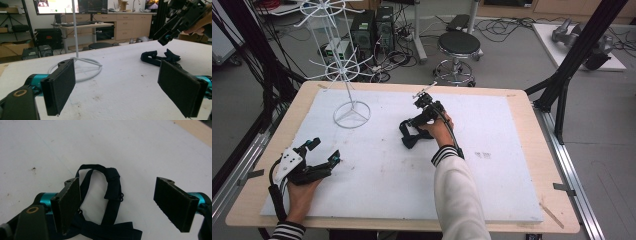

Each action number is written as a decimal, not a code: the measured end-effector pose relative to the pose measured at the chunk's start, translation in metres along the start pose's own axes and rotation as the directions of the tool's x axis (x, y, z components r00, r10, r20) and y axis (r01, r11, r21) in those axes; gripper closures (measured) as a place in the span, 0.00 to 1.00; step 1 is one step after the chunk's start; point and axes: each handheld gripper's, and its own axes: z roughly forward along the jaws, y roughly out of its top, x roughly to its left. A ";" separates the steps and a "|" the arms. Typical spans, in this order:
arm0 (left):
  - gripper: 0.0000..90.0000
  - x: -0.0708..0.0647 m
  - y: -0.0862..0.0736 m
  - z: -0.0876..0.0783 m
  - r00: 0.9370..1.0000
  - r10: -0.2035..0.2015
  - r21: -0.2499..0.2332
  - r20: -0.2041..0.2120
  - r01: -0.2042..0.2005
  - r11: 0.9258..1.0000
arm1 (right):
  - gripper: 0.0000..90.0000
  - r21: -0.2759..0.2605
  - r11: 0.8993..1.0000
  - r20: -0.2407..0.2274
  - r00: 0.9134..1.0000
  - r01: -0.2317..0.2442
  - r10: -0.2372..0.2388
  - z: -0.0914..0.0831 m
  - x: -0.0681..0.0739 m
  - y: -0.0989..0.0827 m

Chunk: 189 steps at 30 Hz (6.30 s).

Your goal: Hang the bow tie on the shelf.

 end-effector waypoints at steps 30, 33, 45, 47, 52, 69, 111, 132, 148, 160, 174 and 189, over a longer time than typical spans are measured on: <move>0.17 0.001 0.000 0.000 1.000 -0.004 0.001 0.000 0.004 1.000 | 0.58 0.114 0.993 -0.007 1.000 0.000 0.001 0.030 0.005 -0.002; 0.17 0.001 0.000 0.000 1.000 -0.005 0.002 0.001 0.005 1.000 | 0.59 0.117 0.993 0.002 1.000 0.004 -0.004 0.032 0.005 -0.002; 0.17 0.001 0.000 0.000 1.000 -0.008 0.001 0.002 0.008 1.000 | 0.70 0.147 0.987 0.022 0.998 0.061 -0.065 0.036 0.007 -0.002; 0.17 0.001 0.000 0.000 1.000 -0.009 0.000 0.002 0.009 1.000 | 0.75 0.156 0.985 0.033 0.996 0.074 -0.080 0.038 0.007 -0.002; 0.17 0.001 0.000 0.000 1.000 -0.010 0.000 0.001 0.010 1.000 | 0.85 0.167 0.980 0.047 0.992 0.109 -0.118 0.038 0.009 -0.001; 0.17 0.001 0.000 0.000 1.000 -0.006 0.001 0.002 0.006 1.000 | 0.89 0.080 0.992 0.009 0.995 0.098 -0.099 0.027 0.011 0.002; 0.17 0.000 0.000 0.000 1.000 0.001 -0.001 -0.001 -0.001 1.000 | 0.89 -0.394 0.919 -0.127 0.989 0.017 -0.073 -0.019 0.019 0.016; 0.17 0.000 0.000 0.000 1.000 0.000 -0.003 -0.001 0.000 1.000 | 0.89 -0.547 0.837 -0.196 0.972 -0.001 -0.127 -0.035 0.033 0.025; 0.17 0.000 0.000 0.000 1.000 -0.002 -0.003 -0.002 0.002 1.000 | 0.89 -0.596 0.802 -0.202 0.962 0.027 -0.182 -0.048 0.056 0.048; 0.17 0.000 0.000 0.000 1.000 -0.001 -0.001 -0.002 0.001 1.000 | 0.89 -0.609 0.790 -0.204 0.951 0.062 -0.231 -0.049 0.076 0.070; 0.17 0.001 0.000 0.000 1.000 -0.007 -0.001 -0.001 0.007 1.000 | 0.88 -0.603 0.793 -0.188 0.951 0.085 -0.245 -0.039 0.090 0.090; 0.17 0.001 0.000 0.000 1.000 -0.011 -0.002 0.000 0.011 1.000 | 0.87 -0.582 0.809 -0.175 0.958 0.084 -0.226 -0.027 0.088 0.091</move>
